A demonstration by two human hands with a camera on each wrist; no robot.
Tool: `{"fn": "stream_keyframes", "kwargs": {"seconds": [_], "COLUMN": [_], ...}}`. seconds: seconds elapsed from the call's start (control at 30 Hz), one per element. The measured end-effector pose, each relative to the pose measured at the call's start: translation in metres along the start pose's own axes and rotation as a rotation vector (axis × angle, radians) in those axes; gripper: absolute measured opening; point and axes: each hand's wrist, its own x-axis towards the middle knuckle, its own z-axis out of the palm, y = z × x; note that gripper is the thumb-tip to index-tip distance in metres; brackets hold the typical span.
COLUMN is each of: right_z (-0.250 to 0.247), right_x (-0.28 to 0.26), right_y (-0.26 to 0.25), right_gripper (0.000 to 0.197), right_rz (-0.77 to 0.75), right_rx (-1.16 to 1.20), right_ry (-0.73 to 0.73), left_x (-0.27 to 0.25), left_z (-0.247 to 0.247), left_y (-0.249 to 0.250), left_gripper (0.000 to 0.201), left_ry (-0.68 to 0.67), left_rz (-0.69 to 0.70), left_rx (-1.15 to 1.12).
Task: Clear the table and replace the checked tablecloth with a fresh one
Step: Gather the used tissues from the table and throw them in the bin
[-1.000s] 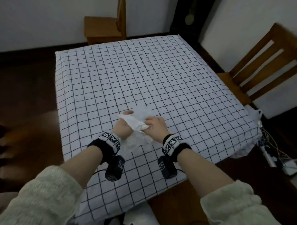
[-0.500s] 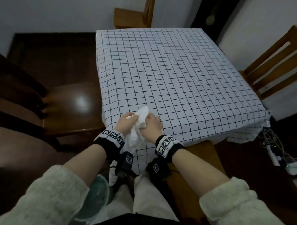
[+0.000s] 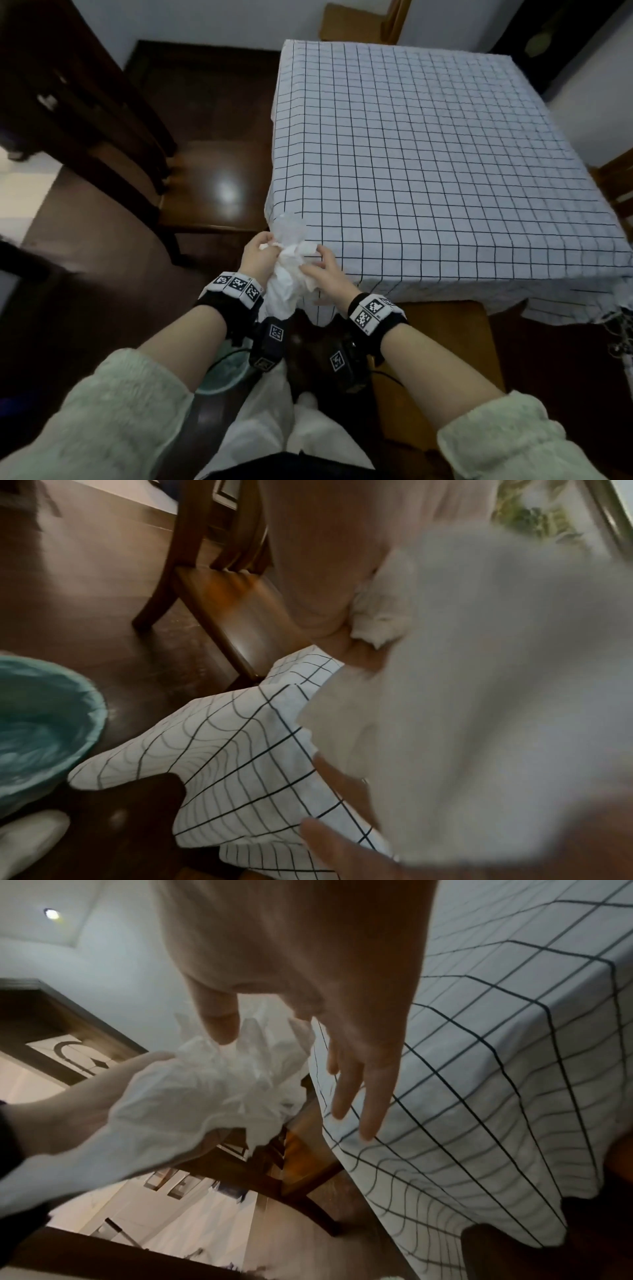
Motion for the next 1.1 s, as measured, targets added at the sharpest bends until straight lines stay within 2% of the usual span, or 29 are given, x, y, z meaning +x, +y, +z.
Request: {"fn": "stream_keyframes", "kwargs": {"seconds": [0.07,0.2,0.37,0.43,0.53,0.67,0.73,0.8,0.93,1.0,1.1], "right_z": [0.008,0.04,0.082,0.092,0.111,0.155,0.18,0.206,0.264,0.291,0.318], "right_x": [-0.006,-0.006,-0.001,-0.002,0.0,0.006,0.01,0.014,0.023,0.028,0.034], "right_y": [0.007,0.015,0.013,0.006,-0.005,-0.005,-0.001,0.006,0.008,0.005,0.006], "right_gripper": [0.06,0.089,0.122,0.111,0.081,0.057,0.049,0.047,0.023,0.017,0.016], "right_rz": [0.085,0.133,-0.003,-0.069,-0.139,-0.171,-0.16,-0.137,-0.123,-0.115,-0.085], "right_rx": [0.054,0.01,-0.069,-0.139,-0.205,-0.297,-0.309,-0.309,-0.268,-0.26,-0.231], "right_ry": [-0.1,-0.274,-0.304,-0.353,-0.402,-0.295,-0.234,-0.166,-0.074,-0.028,0.05], "left_x": [-0.011,-0.036,-0.055,-0.057,-0.055,-0.055,-0.055,-0.053,-0.04,-0.03,-0.016], "left_z": [-0.01,-0.032,-0.064,-0.078,-0.099,-0.135,-0.158,-0.184,-0.241,-0.267,-0.296], "left_y": [-0.011,-0.028,-0.04,-0.04,-0.035,-0.028,-0.028,-0.033,-0.048,-0.052,-0.065], "left_gripper": [0.011,0.011,0.025,0.021,0.032,0.045,0.047,0.043,0.058,0.057,0.048], "left_ry": [0.05,0.138,0.111,0.081,-0.029,-0.055,-0.111,-0.126,-0.191,-0.168,-0.049], "left_rz": [-0.016,-0.052,-0.071,-0.129,-0.256,-0.369,-0.403,-0.367,-0.421,-0.393,-0.366], "left_rx": [-0.036,-0.071,0.007,-0.036,-0.362,-0.53,-0.54,-0.453,-0.475,-0.45,-0.306]}}
